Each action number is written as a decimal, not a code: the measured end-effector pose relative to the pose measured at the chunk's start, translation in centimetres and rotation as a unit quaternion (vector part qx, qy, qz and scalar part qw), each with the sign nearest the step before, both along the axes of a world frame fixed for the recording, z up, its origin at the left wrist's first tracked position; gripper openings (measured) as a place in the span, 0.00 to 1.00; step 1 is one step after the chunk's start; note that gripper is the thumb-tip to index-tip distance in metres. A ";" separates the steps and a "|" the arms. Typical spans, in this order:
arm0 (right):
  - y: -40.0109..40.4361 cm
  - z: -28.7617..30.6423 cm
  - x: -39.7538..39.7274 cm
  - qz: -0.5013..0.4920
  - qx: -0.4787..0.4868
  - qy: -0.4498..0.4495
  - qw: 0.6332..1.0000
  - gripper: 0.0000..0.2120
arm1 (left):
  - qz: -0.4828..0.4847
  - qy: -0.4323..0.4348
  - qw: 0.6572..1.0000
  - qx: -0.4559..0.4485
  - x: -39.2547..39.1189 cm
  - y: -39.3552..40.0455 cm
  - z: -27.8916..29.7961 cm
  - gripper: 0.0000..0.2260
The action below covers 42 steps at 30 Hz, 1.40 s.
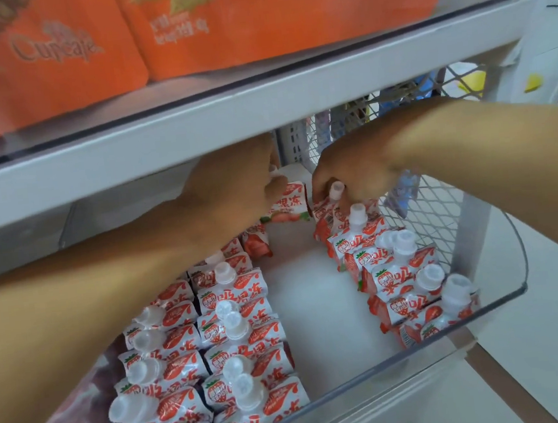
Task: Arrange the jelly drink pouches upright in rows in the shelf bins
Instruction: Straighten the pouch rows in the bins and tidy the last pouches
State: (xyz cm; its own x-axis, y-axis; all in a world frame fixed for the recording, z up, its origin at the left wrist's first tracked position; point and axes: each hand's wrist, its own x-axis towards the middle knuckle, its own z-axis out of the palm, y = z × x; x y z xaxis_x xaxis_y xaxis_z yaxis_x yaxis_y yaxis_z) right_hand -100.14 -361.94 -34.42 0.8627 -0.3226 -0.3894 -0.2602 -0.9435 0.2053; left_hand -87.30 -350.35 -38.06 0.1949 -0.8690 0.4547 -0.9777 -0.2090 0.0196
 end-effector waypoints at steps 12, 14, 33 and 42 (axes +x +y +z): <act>-0.5 -0.6 0.2 -0.018 0.037 -0.023 0.999 0.20 | -0.010 0.119 0.991 0.055 -0.3 -2.9 -1.5 0.13; 0.4 -0.4 -1.2 -0.049 -0.011 -0.072 0.996 0.16 | -0.022 0.183 0.980 0.079 -0.5 -3.7 -1.9 0.12; 5.5 -7.4 -17.1 -0.271 0.152 -0.538 0.783 0.10 | -0.050 0.418 0.857 0.297 1.1 -6.7 -3.0 0.27; 4.9 -7.5 -16.7 -0.269 0.126 -0.488 0.821 0.07 | -0.070 0.400 0.859 0.312 0.3 -7.0 -2.9 0.23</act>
